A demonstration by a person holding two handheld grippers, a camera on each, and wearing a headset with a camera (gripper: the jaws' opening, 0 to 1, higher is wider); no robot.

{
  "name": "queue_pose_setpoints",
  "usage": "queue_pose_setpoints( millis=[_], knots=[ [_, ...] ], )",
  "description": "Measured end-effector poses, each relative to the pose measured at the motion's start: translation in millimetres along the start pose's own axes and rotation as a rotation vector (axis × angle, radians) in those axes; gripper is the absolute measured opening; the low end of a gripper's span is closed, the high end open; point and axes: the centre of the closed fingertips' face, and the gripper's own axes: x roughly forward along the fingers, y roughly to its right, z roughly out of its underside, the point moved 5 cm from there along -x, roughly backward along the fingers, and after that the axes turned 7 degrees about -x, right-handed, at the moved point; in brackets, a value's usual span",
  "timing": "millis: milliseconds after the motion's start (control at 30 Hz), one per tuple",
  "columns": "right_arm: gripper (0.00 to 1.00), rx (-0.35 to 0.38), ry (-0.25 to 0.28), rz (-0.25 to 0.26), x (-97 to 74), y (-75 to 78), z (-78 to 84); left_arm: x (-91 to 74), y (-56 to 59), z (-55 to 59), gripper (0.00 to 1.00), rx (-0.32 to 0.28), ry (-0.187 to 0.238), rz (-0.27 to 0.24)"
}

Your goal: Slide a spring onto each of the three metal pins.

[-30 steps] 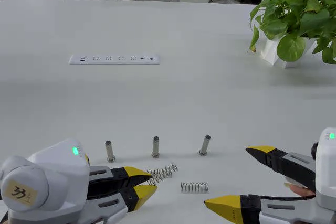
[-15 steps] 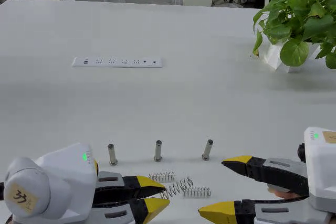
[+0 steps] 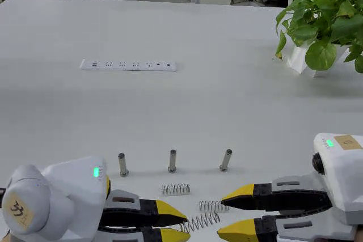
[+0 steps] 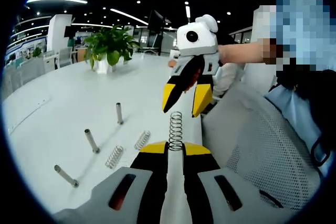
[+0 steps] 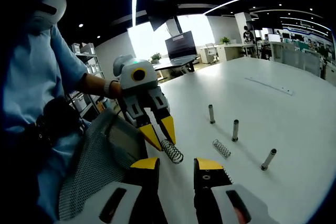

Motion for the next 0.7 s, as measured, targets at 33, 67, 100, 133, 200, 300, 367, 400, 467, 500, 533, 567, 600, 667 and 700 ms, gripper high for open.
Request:
queue_pose_setpoints(
  millis=[33, 67, 100, 133, 200, 300, 367, 400, 467, 500, 533, 567, 600, 667, 700],
  knots=[
    [0.22, -0.007, -0.004, -0.012, 0.0, -1.1, 0.1, 0.0, 0.9, 0.2, 0.06, 0.0, -0.002, 0.007],
    [0.2, -0.015, -0.008, -0.026, 0.0, -2.4, -0.1, 0.3, 3.7, 0.4, 0.06, -0.001, -0.005, 0.028],
    [0.18, -0.023, -0.013, -0.043, 0.0, -4.0, -0.1, 0.2, 4.1, 0.6, 0.06, 0.001, -0.008, 0.032],
    [0.16, -0.04, -0.018, -0.057, 0.1, -4.8, -0.1, 0.3, 5.4, 1.4, 0.06, 0.003, -0.014, 0.042],
    [0.15, -0.053, -0.031, -0.069, 0.6, -5.8, 0.6, 0.5, 6.0, 1.8, 0.06, 0.006, -0.017, 0.046],
    [0.14, -0.071, -0.046, -0.088, 2.0, -7.4, 1.6, 0.4, 6.8, 2.0, 0.06, 0.006, -0.018, 0.055],
    [0.12, -0.077, -0.048, -0.098, 2.6, -8.2, 1.5, 0.3, 7.2, 2.2, 0.06, 0.006, -0.021, 0.061],
    [0.11, -0.086, -0.049, -0.104, 3.0, -8.7, 1.2, 0.3, 7.5, 2.4, 0.06, 0.006, -0.022, 0.065],
    [0.1, -0.094, -0.049, -0.111, 3.6, -8.9, 0.5, 0.2, 8.1, 2.9, 0.06, 0.009, -0.027, 0.071],
    [0.09, -0.097, -0.05, -0.113, 3.8, -8.9, 0.3, 0.1, 8.1, 2.8, 0.06, 0.01, -0.028, 0.072],
    [0.08, -0.103, -0.05, -0.119, 4.1, -9.0, 0.0, 0.0, 8.0, 2.6, 0.06, 0.01, -0.028, 0.073],
    [0.07, -0.105, -0.051, -0.121, 4.2, -8.9, -0.1, 0.0, 8.1, 2.4, 0.06, 0.009, -0.027, 0.075],
    [0.06, -0.106, -0.051, -0.122, 4.2, -8.7, -0.4, 0.0, 8.0, 2.3, 0.06, 0.01, -0.028, 0.075],
    [0.06, -0.111, -0.055, -0.123, 4.1, -7.9, -0.5, 0.0, 7.9, 2.1, 0.06, 0.009, -0.028, 0.077],
    [0.06, -0.113, -0.056, -0.125, 4.0, -7.9, -0.6, 0.0, 7.7, 2.0, 0.06, 0.009, -0.028, 0.077]
  ],
)
